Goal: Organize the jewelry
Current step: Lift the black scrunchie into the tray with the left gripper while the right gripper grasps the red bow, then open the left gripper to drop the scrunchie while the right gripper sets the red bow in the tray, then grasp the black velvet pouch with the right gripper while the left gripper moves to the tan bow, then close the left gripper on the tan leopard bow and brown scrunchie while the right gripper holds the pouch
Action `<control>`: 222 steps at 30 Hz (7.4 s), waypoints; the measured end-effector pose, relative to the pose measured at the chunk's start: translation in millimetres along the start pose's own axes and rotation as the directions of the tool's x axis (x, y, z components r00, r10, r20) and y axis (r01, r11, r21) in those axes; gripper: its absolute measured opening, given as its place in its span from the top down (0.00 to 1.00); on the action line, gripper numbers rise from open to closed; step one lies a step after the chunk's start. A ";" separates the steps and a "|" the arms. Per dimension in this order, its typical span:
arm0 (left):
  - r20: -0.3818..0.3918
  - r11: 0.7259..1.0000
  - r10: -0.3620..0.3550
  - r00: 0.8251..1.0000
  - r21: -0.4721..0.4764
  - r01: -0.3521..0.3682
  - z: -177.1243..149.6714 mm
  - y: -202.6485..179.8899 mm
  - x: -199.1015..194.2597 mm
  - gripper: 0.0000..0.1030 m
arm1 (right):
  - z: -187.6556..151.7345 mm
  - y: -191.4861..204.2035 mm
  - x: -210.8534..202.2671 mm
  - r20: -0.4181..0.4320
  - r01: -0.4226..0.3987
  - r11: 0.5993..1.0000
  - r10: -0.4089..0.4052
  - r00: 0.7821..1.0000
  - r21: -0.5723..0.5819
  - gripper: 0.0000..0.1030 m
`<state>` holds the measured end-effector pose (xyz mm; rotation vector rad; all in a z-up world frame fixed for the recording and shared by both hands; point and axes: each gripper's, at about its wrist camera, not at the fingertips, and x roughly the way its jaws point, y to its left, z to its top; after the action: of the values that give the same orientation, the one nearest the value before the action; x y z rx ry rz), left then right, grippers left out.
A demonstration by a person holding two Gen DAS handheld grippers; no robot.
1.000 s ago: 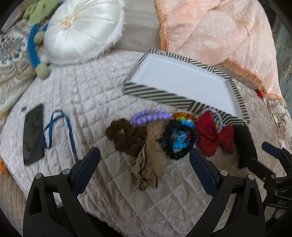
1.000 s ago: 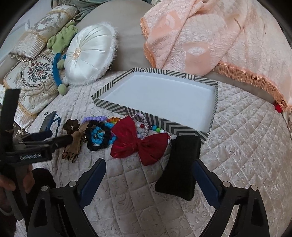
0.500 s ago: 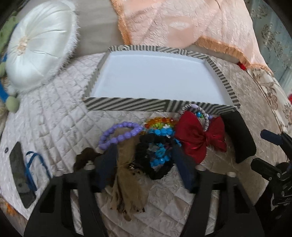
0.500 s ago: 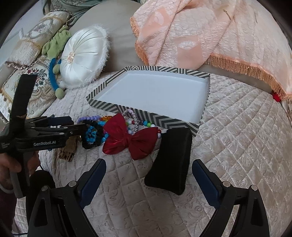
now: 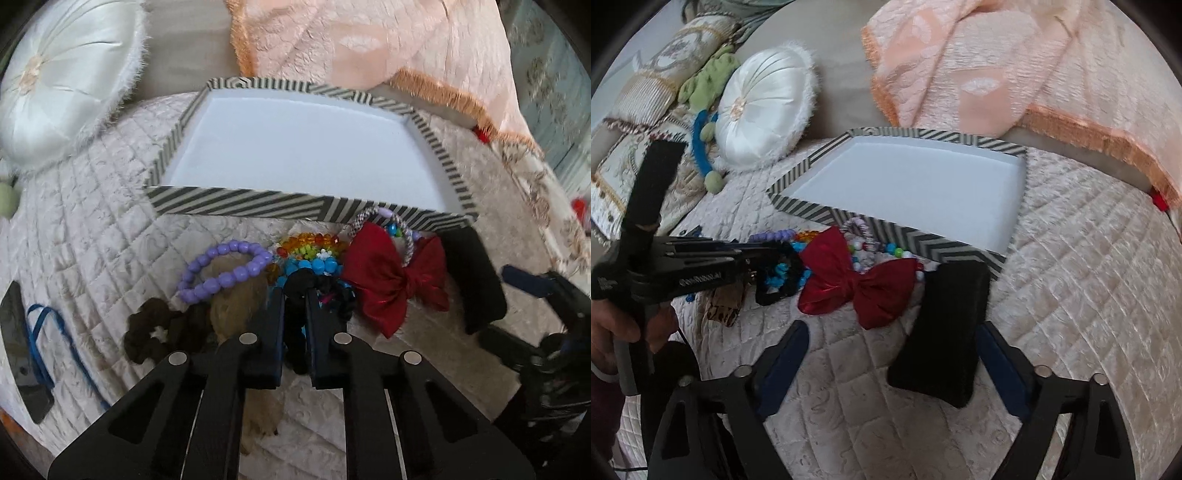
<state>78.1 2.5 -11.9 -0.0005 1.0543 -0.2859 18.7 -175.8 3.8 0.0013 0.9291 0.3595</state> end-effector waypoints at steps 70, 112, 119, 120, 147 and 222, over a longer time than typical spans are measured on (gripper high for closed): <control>-0.046 0.955 0.161 0.986 -0.246 -0.167 92.3 49.4 45.6 0.52 | 86.4 -66.5 76.3 -0.068 -0.030 0.999 0.032 0.997 0.029 0.62; 0.115 0.944 0.268 0.957 -0.232 -0.236 -10.0 -9.2 -58.8 0.44 | 32.7 -24.5 3.7 -0.023 0.016 0.998 -0.015 1.000 0.064 0.59; 0.113 0.946 0.267 0.957 -0.221 -0.238 -21.3 -14.6 -63.5 0.42 | 23.1 -22.7 -6.6 -0.022 0.015 0.998 -0.013 1.000 0.062 0.54; 0.116 0.946 0.267 0.957 -0.220 -0.237 -22.3 -14.9 -64.7 0.42 | 21.7 -22.8 -8.2 -0.020 0.016 0.998 -0.015 1.000 0.061 0.54; 0.061 0.896 0.120 0.991 -0.437 -0.082 -65.0 60.5 -75.8 0.32 | 5.0 -56.8 18.3 -0.102 0.004 0.987 0.013 0.995 0.161 0.47; 0.024 0.922 0.135 0.991 -0.369 -0.116 -66.3 39.8 -35.9 0.93 | -5.8 -56.8 36.7 -0.088 0.010 0.993 0.001 0.996 0.116 0.55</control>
<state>13.9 58.2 -19.5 -0.2753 1.0415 0.0319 51.2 -218.9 -37.3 0.0913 1.0360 0.3025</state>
